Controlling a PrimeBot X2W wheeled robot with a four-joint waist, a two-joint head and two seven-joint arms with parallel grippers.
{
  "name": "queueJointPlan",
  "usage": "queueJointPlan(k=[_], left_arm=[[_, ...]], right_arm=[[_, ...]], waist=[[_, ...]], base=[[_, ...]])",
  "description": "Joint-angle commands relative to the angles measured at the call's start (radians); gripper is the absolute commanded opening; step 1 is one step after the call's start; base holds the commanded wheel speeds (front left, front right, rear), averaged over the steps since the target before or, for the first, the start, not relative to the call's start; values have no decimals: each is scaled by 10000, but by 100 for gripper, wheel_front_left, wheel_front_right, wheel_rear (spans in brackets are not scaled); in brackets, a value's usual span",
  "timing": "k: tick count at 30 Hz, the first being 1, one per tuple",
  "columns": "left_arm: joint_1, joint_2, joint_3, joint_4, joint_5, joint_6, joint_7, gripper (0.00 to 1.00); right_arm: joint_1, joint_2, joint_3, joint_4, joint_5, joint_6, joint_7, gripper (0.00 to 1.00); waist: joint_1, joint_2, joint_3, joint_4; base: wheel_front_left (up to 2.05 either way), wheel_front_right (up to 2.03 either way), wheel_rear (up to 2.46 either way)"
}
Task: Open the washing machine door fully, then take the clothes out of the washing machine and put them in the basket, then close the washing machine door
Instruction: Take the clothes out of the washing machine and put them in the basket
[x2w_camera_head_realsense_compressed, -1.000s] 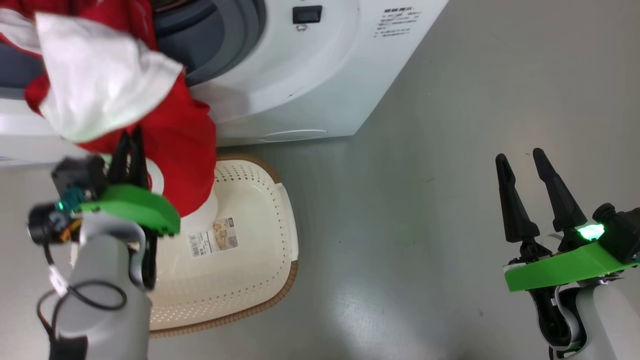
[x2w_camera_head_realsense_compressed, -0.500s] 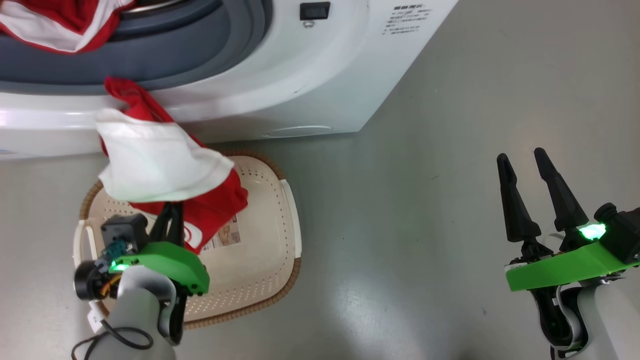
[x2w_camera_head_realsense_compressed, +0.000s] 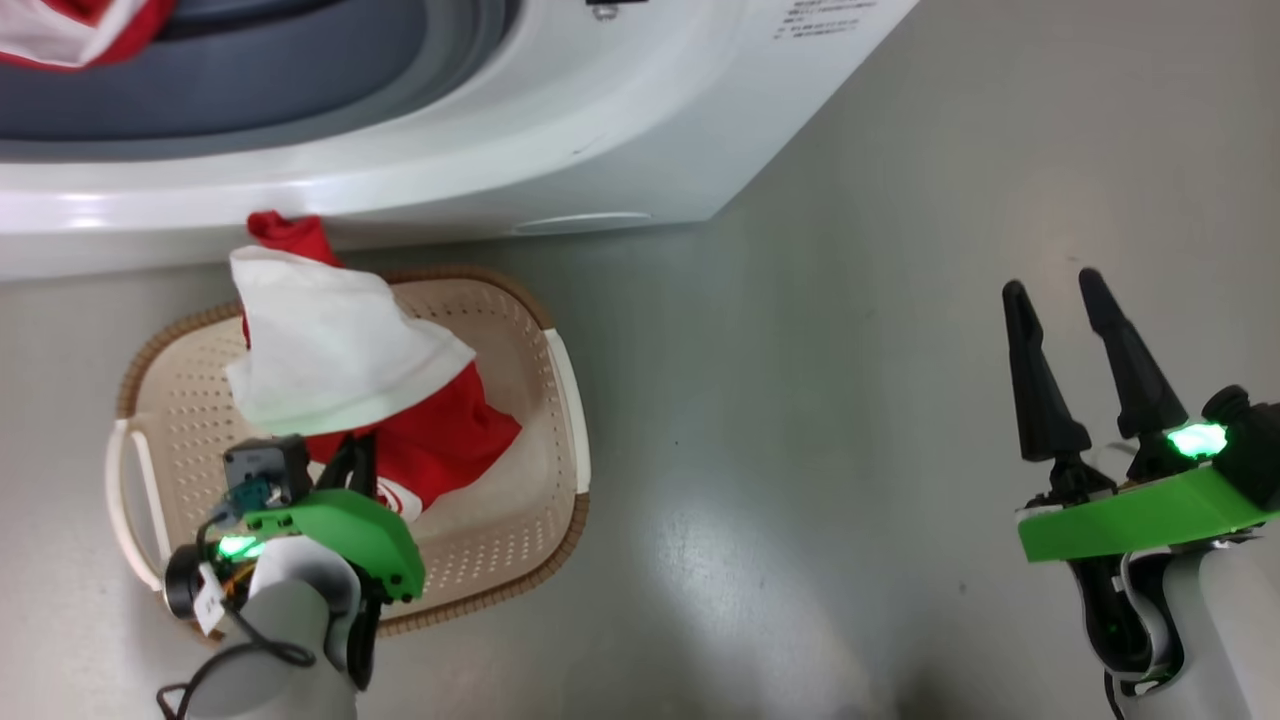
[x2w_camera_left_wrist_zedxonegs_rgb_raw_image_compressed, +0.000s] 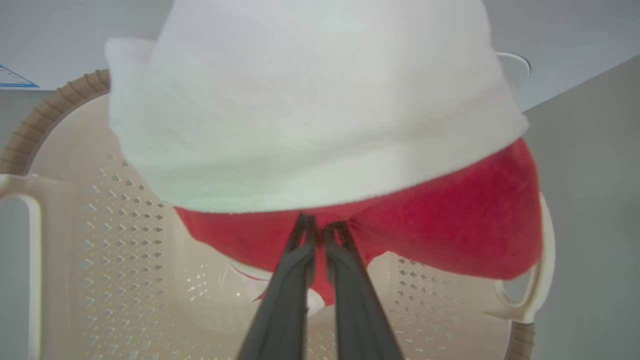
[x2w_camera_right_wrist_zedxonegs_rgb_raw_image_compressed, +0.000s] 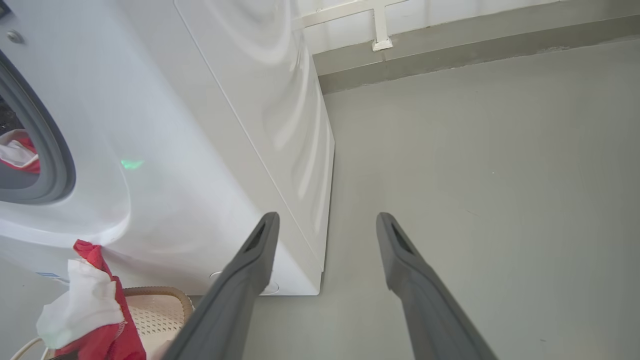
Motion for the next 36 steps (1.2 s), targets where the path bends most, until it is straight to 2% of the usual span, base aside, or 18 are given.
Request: queueJointPlan(k=[1,8,18,19,21,22,23,36], left_arm=[[24,249,172,75,-33,50,-61,0],[-552,249,-7,1569,-155,-38,-61,0],[-909,249,6,1901,-228,-100,-61,0],[-902,249,-6,1939,-249,-110,-61,13],[-901,249,15,1960,-267,-91,-61,62],[-884,249,28,1948,-274,-88,-61,92],[-871,249,39,1904,-274,-80,-61,100],[-394,248,281,1092,-324,-86,-61,100]], right_arm=[[39,-127,154,-261,5,65,-65,100],[-16,-138,138,-297,-14,65,-65,100],[-36,-157,150,-301,-54,65,-65,100],[-41,-158,166,-288,-57,65,-65,100],[-54,-168,185,-273,-54,65,-65,100],[-49,-172,191,-262,-53,65,-65,100],[-42,-175,195,-257,-51,65,-65,100],[125,-243,225,-142,-58,65,-65,100]], waist=[[0,-1,203,-86],[0,-1,503,-167],[0,-1,590,-70],[0,-1,563,-64],[0,-1,525,-47],[0,-1,487,-39],[0,-1,461,-30],[0,-1,-189,102]], base=[[0,0,0],[0,0,0],[0,0,0],[0,0,0],[0,0,0],[0,0,0],[0,0,0],[0,0,0]])
